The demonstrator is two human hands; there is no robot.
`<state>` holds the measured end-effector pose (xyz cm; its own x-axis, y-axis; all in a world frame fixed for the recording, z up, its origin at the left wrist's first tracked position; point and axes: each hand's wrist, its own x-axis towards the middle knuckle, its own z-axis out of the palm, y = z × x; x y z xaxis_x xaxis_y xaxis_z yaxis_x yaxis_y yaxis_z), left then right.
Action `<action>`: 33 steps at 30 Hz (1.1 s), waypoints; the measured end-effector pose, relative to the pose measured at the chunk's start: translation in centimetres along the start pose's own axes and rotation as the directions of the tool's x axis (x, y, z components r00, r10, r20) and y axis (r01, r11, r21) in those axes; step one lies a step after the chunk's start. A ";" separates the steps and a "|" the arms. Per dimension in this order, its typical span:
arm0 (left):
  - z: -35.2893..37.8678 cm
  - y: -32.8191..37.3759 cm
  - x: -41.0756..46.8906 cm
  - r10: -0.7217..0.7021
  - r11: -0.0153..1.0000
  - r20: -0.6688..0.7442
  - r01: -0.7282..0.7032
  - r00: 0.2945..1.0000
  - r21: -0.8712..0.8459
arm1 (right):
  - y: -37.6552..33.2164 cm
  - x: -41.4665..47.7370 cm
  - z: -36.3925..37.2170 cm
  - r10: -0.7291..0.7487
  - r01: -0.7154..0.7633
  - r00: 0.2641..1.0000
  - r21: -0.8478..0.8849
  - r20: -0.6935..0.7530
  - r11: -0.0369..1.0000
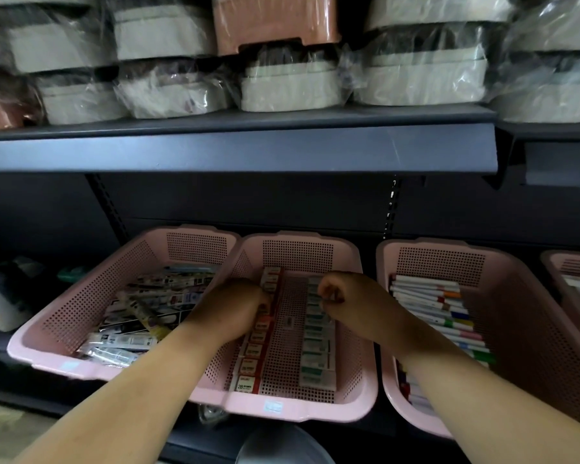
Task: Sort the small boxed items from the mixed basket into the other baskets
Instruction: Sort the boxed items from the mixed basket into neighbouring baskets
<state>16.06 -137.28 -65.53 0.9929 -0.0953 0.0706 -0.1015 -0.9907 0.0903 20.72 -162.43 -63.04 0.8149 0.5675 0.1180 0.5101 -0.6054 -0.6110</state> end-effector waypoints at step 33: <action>0.6 0.0 0.7 -0.171 0.901 0.129 0.208 0.977 -0.380 | -0.3 -0.5 0.0 -0.014 0.014 1.000 -0.039 0.000 0.999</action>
<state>16.75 -137.41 -66.04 0.9952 0.0638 -0.0744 0.0916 -0.8761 0.4734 20.11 -162.55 -62.86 0.8079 0.5757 0.1262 0.5315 -0.6191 -0.5782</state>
